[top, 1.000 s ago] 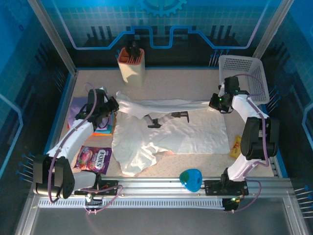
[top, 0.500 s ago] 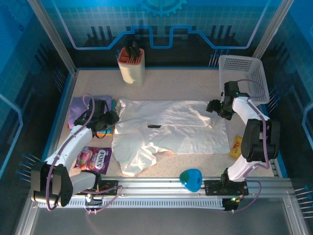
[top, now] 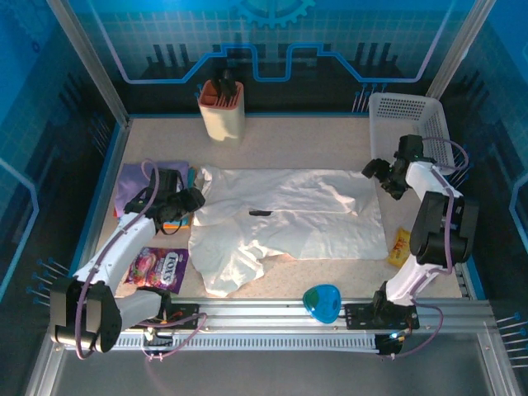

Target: Fold and stack the t-shirts

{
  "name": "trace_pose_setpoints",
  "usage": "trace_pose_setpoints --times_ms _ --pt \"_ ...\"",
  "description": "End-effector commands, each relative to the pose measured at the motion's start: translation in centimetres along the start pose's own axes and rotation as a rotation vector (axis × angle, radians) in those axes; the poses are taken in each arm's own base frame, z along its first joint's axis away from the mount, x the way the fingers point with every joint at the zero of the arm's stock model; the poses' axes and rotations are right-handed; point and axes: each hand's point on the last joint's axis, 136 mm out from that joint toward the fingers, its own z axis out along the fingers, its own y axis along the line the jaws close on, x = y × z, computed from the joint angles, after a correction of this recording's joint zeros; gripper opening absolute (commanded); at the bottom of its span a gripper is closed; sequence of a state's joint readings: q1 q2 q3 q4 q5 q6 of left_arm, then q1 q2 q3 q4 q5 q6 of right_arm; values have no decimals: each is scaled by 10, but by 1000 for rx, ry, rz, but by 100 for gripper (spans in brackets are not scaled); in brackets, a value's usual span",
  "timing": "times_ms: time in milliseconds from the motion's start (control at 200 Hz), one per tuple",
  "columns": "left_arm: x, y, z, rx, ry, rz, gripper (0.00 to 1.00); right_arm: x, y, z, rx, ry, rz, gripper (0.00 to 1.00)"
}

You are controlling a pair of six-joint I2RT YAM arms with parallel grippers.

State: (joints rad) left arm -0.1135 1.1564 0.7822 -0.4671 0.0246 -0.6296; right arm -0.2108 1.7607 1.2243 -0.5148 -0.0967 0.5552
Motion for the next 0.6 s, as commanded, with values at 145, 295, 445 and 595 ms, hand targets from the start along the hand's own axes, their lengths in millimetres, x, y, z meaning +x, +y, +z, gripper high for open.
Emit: trace_pose_setpoints --times_ms 145,295,445,595 --pt "10 -5 -6 30 38 14 49 -53 -4 2 10 -70 66 91" --pt "11 -6 -5 36 47 16 49 -53 -4 -1 -5 -70 71 91" --pt "12 -10 -2 50 58 12 49 -20 -2 -4 -35 -28 65 89" --pt "12 -14 -1 68 61 13 49 17 -10 -10 -23 -15 57 78"
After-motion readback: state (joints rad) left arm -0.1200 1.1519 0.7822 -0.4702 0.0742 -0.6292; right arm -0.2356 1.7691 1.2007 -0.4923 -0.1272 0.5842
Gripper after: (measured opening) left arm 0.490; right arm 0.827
